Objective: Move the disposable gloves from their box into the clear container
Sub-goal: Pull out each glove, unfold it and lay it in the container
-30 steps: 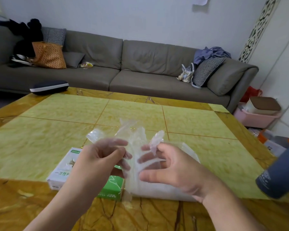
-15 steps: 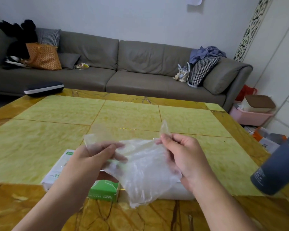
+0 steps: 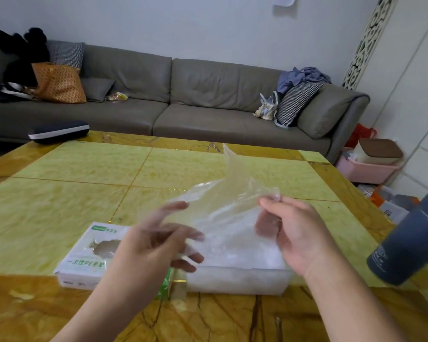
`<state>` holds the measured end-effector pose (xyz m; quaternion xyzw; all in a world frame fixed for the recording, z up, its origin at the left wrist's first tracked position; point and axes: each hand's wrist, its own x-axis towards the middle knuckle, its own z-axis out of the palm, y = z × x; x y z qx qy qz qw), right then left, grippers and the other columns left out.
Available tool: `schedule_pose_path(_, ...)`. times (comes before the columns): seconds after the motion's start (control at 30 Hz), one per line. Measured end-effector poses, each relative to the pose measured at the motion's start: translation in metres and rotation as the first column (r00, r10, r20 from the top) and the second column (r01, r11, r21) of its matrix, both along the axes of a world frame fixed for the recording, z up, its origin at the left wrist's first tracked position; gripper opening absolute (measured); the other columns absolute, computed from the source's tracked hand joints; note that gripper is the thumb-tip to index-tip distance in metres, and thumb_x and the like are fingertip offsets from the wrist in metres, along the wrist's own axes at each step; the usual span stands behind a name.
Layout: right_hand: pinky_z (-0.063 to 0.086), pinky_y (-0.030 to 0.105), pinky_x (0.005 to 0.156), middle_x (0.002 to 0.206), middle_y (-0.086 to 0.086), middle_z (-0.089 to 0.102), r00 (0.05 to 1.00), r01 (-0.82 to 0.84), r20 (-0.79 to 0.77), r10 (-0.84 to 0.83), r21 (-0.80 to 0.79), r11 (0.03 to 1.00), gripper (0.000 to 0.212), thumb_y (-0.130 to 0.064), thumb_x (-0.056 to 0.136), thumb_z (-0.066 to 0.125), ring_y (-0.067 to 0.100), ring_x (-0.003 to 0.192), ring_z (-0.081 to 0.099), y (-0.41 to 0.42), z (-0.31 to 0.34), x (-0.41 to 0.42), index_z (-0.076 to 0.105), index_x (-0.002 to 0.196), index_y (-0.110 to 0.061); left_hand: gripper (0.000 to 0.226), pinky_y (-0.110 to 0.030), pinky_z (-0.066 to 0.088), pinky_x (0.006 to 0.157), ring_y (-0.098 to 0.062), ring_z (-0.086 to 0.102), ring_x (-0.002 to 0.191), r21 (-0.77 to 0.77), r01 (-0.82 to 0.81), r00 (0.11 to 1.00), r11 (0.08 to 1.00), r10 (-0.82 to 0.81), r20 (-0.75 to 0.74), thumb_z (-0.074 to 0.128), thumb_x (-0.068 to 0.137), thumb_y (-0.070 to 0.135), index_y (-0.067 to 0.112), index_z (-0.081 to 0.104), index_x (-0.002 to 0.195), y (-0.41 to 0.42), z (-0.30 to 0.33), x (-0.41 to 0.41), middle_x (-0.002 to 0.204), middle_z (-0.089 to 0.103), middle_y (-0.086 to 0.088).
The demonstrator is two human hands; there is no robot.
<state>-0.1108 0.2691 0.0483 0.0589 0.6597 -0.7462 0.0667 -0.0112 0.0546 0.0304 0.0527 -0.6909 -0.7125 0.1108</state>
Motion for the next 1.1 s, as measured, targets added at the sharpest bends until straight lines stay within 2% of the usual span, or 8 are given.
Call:
schedule_pose_path(0.1, 0.052, 0.031, 0.052, 0.056, 0.004, 0.063, 0.997, 0.037, -0.071, -0.011, 0.379, 0.925, 0.02, -0.007, 0.101, 0.063, 0.017, 0.051, 0.058, 0.015, -0.006, -0.009, 0.068, 0.089, 0.008, 0.03, -0.041, 0.062, 0.071, -0.022, 0.076, 0.083, -0.12, -0.085, 0.995, 0.989, 0.09, 0.041, 0.069, 0.096, 0.011, 0.017, 0.065, 0.124, 0.002, -0.007, -0.002, 0.101, 0.075, 0.016)
schedule_pose_path(0.2, 0.049, 0.031, 0.055, 0.053, 0.006, 0.067, 0.989, -0.026, -0.085, 0.118, 0.694, 0.72, 0.026, -0.014, 0.099, 0.058, 0.016, 0.043, 0.057, 0.017, -0.011, -0.006, 0.068, 0.078, -0.003, 0.036, -0.03, 0.052, 0.081, -0.01, 0.065, 0.094, -0.354, -0.374, 0.925, 0.857, 0.317, -0.21, 0.071, 0.093, 0.022, 0.034, 0.055, 0.123, -0.002, -0.006, 0.002, 0.1, 0.066, 0.012)
schedule_pose_path(0.33, 0.042, 0.026, 0.043, 0.061, 0.016, 0.067, 0.975, -0.008, -0.138, 0.176, 0.764, 0.646, 0.022, -0.01, 0.093, 0.057, 0.011, 0.039, 0.055, 0.015, -0.018, -0.007, 0.062, 0.074, 0.0, 0.026, -0.023, 0.043, 0.09, -0.015, 0.055, 0.106, -0.664, -0.494, 0.787, 0.561, -0.037, -0.616, 0.063, 0.089, 0.008, 0.018, 0.066, 0.113, 0.027, 0.023, 0.003, 0.111, 0.057, 0.006)
schedule_pose_path(0.5, 0.045, 0.024, 0.047, 0.065, -0.001, 0.07, 0.977, -0.019, -0.104, 0.185, 0.826, 0.564, 0.021, -0.018, 0.096, 0.063, 0.007, 0.044, 0.06, 0.017, -0.021, -0.013, 0.071, 0.077, -0.019, 0.041, -0.032, 0.056, 0.084, -0.011, 0.061, 0.107, -0.917, 0.06, 0.982, 0.395, -0.186, -0.016, 0.047, 0.1, 0.01, 0.034, 0.061, 0.129, 0.066, 0.001, -0.057, 0.126, 0.056, 0.016)
schedule_pose_path(0.7, 0.059, 0.032, 0.052, 0.077, -0.001, 0.071, 0.982, 0.041, -0.118, 0.148, 0.896, 0.442, 0.018, -0.015, 0.095, 0.068, 0.014, 0.063, 0.069, 0.025, -0.024, -0.02, 0.073, 0.077, -0.016, 0.04, -0.031, 0.056, 0.089, -0.009, 0.066, 0.095, -0.836, 0.483, 0.876, 0.259, -0.159, 0.456, 0.063, 0.098, 0.046, 0.042, 0.055, 0.137, 0.052, -0.021, -0.093, 0.122, 0.064, 0.013)
schedule_pose_path(0.83, 0.06, 0.038, 0.048, 0.077, 0.004, 0.07, 0.982, 0.09, -0.143, 0.123, 0.929, 0.36, 0.027, -0.009, 0.092, 0.065, 0.023, 0.059, 0.069, 0.027, -0.025, -0.025, 0.061, 0.065, -0.009, 0.062, -0.028, 0.055, 0.089, -0.005, 0.065, 0.098, -0.8, 0.561, 0.826, 0.21, -0.205, 0.526, 0.071, 0.09, 0.054, 0.044, 0.048, 0.146, 0.05, -0.022, -0.096, 0.114, 0.066, 0.019)
schedule_pose_path(1.0, 0.024, 0.022, 0.037, 0.067, 0.002, 0.054, 0.987, 0.116, -0.138, 0.081, 0.966, 0.233, 0.036, 0.0, 0.087, 0.063, 0.02, 0.044, 0.044, 0.021, -0.023, -0.019, 0.041, 0.062, -0.014, 0.063, -0.028, 0.059, 0.075, -0.008, 0.071, 0.082, -0.791, 0.597, 0.8, 0.134, -0.17, 0.575, 0.079, 0.081, 0.048, 0.05, 0.05, 0.137, 0.051, -0.019, -0.102, 0.102, 0.066, 0.017)
schedule_pose_path(1.1, 0.032, 0.026, 0.044, 0.073, 0.002, 0.054, 0.989, 0.107, -0.12, 0.092, 0.985, 0.133, 0.026, 0.0, 0.085, 0.061, 0.02, 0.054, 0.048, 0.014, -0.016, -0.011, 0.044, 0.074, -0.014, 0.056, -0.028, 0.057, 0.07, -0.012, 0.072, 0.077, -0.785, 0.615, 0.786, 0.075, -0.142, 0.602, 0.078, 0.08, 0.043, 0.048, 0.052, 0.129, 0.055, -0.016, -0.105, 0.1, 0.066, 0.013)
